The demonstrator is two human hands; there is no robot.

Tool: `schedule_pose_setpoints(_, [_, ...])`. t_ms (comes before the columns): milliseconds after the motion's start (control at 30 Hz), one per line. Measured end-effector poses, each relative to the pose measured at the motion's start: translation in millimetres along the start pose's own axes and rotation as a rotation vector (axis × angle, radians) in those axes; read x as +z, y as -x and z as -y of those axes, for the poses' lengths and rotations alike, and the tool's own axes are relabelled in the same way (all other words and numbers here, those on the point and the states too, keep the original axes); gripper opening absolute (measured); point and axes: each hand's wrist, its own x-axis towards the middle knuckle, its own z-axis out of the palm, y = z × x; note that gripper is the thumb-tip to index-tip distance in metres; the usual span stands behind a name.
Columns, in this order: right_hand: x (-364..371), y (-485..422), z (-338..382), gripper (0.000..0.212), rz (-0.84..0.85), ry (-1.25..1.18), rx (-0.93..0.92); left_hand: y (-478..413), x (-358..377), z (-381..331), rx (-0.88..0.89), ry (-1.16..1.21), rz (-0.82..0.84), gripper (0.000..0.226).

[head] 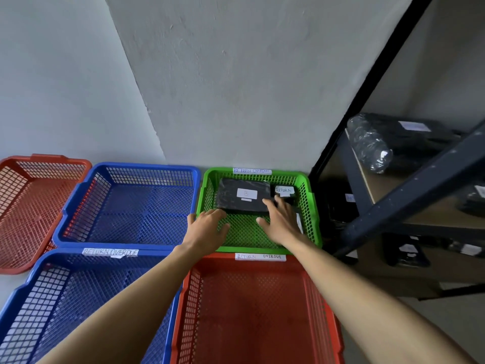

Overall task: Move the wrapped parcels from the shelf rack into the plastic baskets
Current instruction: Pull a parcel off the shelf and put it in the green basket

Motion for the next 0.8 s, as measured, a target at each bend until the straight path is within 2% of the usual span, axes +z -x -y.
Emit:
schedule_pose_setpoints(333, [-69.1,85.2,-35.5,0.064,0.082,0.045,-0.366,82.6,-20.7,-96.3,-0.014,-0.02,-0.155,0.044])
schedule_pose_setpoints(533, [-123.1,144.0,-56.3,0.061,0.137,0.122,-0.51,142.6,-40.7,-152.4,0.006,-0.072,-0.288,0.044])
schedule_pose_setpoints(667, [-171.0,181.7,-65.3,0.063,0.048,0.187,-0.594,165.8,-66.6,-183.9,0.074,-0.122,-0.381,0.042])
schedule_pose_setpoints(800, [-224.3,225.4,-84.8,0.067,-0.227,0.352,-0.629,184.9,-99.2,-214.6,0.162,-0.266,-0.505,0.049])
